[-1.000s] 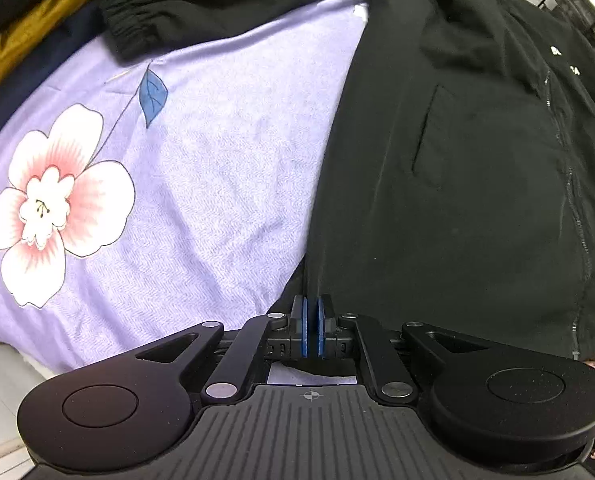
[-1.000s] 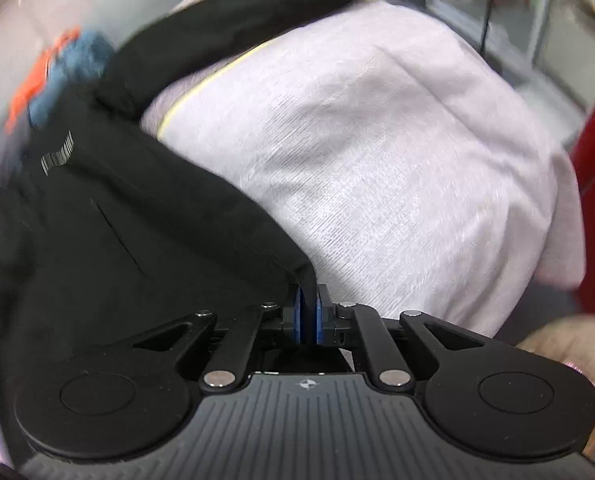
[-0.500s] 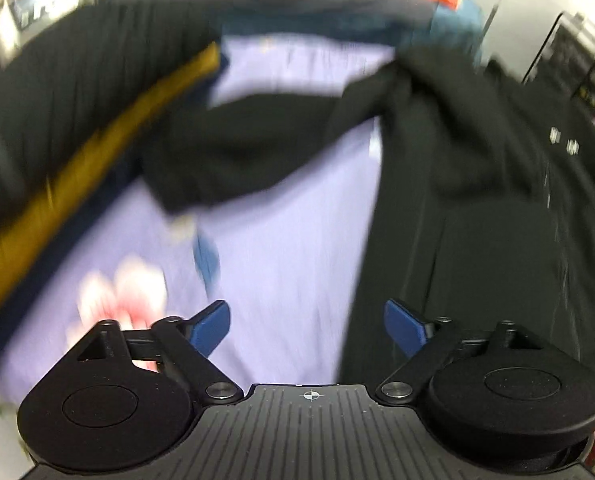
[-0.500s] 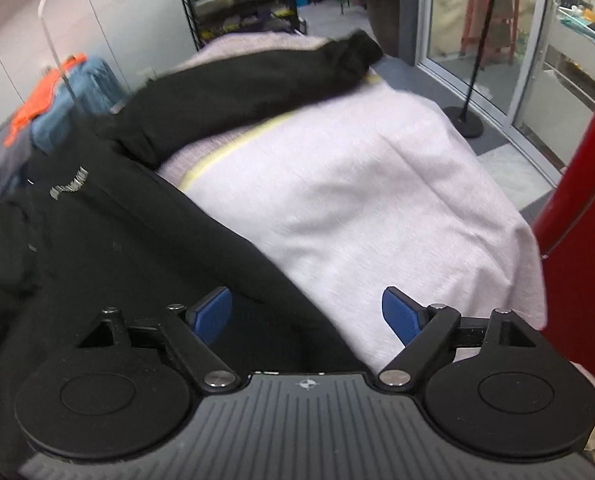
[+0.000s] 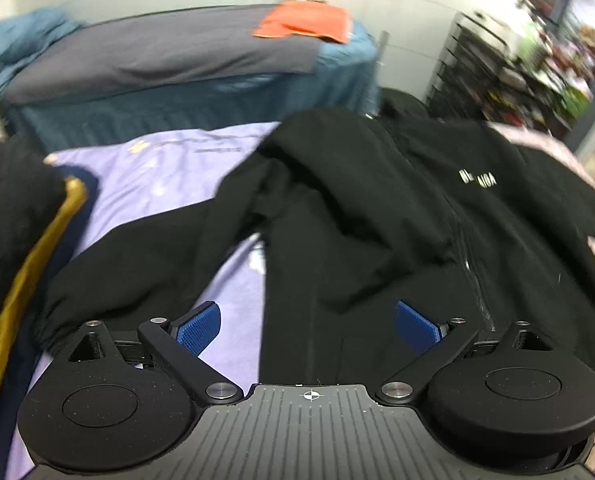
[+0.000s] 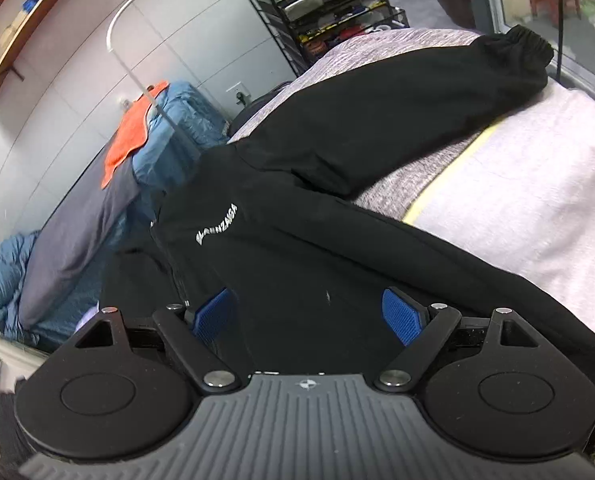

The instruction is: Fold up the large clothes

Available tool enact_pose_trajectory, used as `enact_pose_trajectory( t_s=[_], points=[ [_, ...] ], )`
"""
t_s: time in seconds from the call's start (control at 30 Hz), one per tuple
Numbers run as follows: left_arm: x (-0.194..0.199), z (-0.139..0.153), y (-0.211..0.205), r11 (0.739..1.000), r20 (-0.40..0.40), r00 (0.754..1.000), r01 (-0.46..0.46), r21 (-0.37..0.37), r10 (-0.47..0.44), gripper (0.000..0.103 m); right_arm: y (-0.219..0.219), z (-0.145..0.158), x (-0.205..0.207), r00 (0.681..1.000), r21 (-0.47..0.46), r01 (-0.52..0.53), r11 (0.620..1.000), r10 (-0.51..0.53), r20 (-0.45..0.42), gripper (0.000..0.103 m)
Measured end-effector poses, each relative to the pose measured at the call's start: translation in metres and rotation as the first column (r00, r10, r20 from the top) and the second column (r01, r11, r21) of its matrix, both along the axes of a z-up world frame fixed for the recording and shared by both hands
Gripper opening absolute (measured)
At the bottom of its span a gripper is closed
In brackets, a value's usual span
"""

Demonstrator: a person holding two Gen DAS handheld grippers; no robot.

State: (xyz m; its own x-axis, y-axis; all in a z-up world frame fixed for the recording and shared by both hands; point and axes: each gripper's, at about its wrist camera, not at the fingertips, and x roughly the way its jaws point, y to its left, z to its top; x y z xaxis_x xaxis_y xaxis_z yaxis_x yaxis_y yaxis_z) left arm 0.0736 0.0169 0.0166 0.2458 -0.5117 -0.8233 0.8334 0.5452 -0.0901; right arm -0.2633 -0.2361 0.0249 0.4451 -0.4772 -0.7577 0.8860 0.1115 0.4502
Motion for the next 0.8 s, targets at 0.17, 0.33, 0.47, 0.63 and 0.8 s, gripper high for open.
enact_pose_trajectory(
  t_s=[0.17,0.33,0.47,0.63,0.8],
  points=[
    [-0.011,-0.025,-0.011,0.998,-0.080,0.995,0.055,0.006,-0.054,0.103,-0.023,0.009,-0.005,0.998,-0.047,0.067,0.997,-0.066,0.011,0.085],
    [-0.014,-0.037,-0.023,0.998,-0.118,0.992,0.044,0.035,-0.040,0.103,-0.068,0.007,-0.040,0.984,-0.074,0.176,0.981,-0.173,0.046,0.076],
    [-0.014,-0.030,-0.027,0.999,-0.123,0.992,-0.006,0.045,0.011,0.103,-0.116,-0.009,-0.084,0.943,-0.094,0.333,0.938,-0.330,0.044,0.070],
    [-0.026,-0.020,-0.034,0.992,-0.067,0.992,-0.099,0.073,0.104,0.103,-0.179,-0.033,-0.141,0.863,-0.123,0.490,0.863,-0.500,-0.070,0.069],
    [-0.048,-0.032,-0.060,0.984,-0.122,0.981,-0.136,0.118,0.150,0.103,-0.232,-0.058,-0.179,0.836,-0.103,0.534,0.839,-0.543,-0.082,0.069]
  ],
)
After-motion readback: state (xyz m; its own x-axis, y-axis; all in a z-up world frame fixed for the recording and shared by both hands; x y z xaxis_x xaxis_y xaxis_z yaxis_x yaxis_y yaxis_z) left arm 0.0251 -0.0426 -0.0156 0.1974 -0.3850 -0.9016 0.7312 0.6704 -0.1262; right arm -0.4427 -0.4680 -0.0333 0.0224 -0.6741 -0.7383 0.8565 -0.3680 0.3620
